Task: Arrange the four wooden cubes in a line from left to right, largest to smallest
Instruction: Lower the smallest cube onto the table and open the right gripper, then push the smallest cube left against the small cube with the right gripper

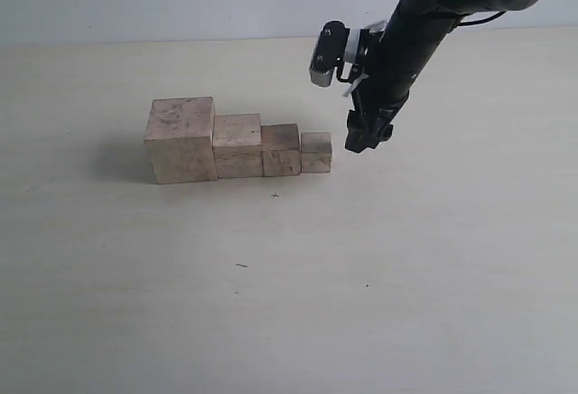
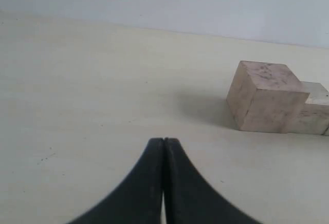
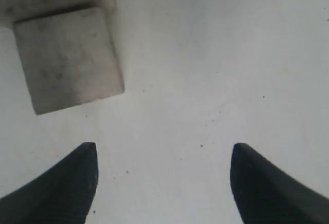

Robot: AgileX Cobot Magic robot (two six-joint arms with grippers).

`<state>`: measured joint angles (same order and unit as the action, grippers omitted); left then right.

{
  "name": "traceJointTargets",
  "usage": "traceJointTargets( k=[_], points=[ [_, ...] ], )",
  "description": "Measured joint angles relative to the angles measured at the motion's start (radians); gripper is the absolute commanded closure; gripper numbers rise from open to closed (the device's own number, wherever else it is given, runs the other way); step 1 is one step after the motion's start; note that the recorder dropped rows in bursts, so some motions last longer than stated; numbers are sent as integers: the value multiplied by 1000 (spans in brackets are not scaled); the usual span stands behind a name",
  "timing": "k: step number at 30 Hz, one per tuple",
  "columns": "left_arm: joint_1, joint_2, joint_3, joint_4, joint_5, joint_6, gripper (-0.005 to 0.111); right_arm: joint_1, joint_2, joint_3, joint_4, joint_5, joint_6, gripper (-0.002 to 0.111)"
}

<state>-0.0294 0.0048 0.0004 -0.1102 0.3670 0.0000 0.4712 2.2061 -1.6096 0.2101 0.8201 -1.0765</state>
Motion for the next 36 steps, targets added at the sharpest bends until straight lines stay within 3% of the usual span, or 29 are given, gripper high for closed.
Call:
traceJointTargets(
  k=[36],
  points=[
    [0, 0, 0, 0, 0, 0, 107, 0, 61, 0, 159, -83, 0, 43]
  ],
)
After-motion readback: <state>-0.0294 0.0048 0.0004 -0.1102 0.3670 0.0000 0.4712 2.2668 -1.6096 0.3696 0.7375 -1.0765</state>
